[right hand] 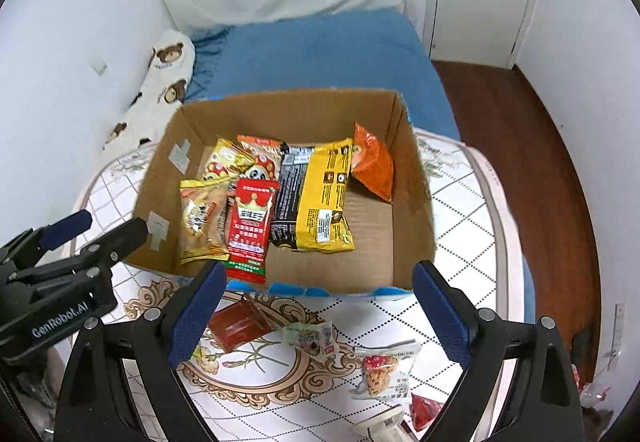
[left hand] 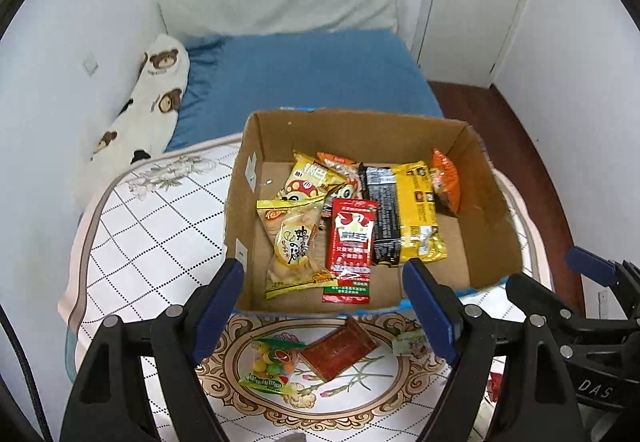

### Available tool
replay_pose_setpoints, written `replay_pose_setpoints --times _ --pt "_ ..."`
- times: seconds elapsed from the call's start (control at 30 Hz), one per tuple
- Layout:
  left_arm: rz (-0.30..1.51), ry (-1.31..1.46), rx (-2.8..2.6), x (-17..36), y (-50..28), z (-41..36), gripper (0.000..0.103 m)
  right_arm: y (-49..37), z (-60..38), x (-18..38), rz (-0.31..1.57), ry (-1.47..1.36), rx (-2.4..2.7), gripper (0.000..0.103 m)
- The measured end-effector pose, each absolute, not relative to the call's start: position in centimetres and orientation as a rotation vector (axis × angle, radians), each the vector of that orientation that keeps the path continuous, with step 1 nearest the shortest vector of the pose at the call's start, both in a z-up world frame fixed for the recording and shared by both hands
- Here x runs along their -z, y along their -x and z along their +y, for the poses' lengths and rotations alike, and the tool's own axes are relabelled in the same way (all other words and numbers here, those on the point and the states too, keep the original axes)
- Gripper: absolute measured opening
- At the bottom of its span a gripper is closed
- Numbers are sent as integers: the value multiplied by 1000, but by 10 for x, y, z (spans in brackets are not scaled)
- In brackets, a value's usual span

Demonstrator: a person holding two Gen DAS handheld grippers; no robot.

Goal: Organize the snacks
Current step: 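Lift both tools back from the box toward the remaining snacks, then grasp the fruit candy bag with the left tool while the right tool grasps the white bar packet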

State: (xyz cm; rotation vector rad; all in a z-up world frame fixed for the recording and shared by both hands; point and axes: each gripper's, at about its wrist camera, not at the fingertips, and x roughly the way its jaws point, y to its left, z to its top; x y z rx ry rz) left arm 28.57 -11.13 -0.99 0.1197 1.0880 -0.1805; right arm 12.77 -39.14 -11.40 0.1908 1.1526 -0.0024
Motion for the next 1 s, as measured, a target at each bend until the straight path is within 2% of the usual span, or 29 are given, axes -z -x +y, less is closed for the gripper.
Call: replay_pose_setpoints --times 0.33,0.5,0.67,0.83,1.0 --pt "969 -116 213 -35 -237 -110 81 -74 -387 65 1039 -197 -27 96" --pt "986 -104 215 -31 -215 -105 81 -49 -392 67 1055 -247 -42 96" --pt "1090 -130 185 16 -186 -93 81 -17 -415 124 1205 -304 3 96" --pt "1283 -188 131 100 -160 -75 81 19 -443 223 1464 -312 68 96" --pt "1450 -221 70 174 -137 -52 81 47 -448 299 1633 -266 82 96"
